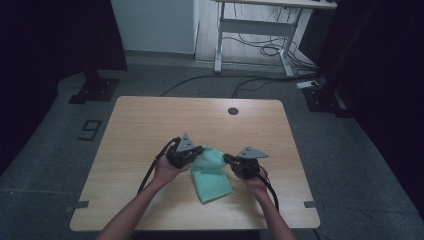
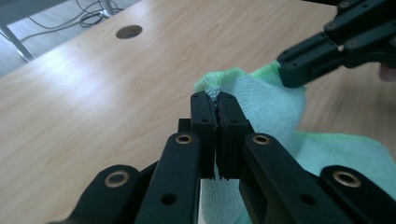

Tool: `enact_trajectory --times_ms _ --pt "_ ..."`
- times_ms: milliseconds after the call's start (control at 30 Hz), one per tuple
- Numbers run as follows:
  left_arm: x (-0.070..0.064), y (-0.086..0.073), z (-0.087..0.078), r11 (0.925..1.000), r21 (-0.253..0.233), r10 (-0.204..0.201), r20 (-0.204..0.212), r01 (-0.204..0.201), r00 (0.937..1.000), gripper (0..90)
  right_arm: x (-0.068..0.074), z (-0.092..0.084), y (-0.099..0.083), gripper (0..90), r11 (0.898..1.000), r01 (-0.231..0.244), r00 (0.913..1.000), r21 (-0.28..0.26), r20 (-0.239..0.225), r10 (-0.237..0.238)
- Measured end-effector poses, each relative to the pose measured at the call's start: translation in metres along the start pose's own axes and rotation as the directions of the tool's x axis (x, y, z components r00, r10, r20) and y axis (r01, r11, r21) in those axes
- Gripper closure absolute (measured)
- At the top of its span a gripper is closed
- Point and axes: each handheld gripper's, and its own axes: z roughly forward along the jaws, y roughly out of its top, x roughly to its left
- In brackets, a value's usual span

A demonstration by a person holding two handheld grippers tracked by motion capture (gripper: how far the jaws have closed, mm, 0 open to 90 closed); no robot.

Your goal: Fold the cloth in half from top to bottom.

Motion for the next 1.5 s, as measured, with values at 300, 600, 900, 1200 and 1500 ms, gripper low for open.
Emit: enact_trajectory --times_ms 300,600,900,1200,1500 --pt "-0.004 -0.008 -0.004 0.9998 0.006 -0.02 0.002 0.02 0.9998 87.0 0.002 0.001 -0.002 85.0 1.0 -0.003 0.9999 0.002 -0.014 0.003" --pt "0.0 -0.009 -0.001 0.9994 0.006 -0.034 -0.003 0.034 0.9994 86.9 0.001 0.0 -0.001 85.0 1.0 -0.005 0.9997 0.007 -0.023 0.005" --pt "-0.014 -0.014 -0.011 0.9991 -0.008 -0.042 0.023 0.042 0.9989 86.3 0.003 -0.008 -0.004 84.9 1.0 -0.001 0.9989 -0.001 -0.047 0.001" --pt "-0.043 -0.034 -0.014 0.9999 0.012 -0.006 0.052 0.005 0.9986 84.5 0.007 -0.018 -0.017 84.0 1.0 0.012 0.9964 0.028 -0.084 -0.01" --pt "-0.059 -0.054 -0.013 0.9987 0.05 -0.004 0.096 -0.001 0.9954 82.4 0.014 -0.026 -0.031 83.6 0.998 0.028 0.992 0.056 -0.125 -0.021"
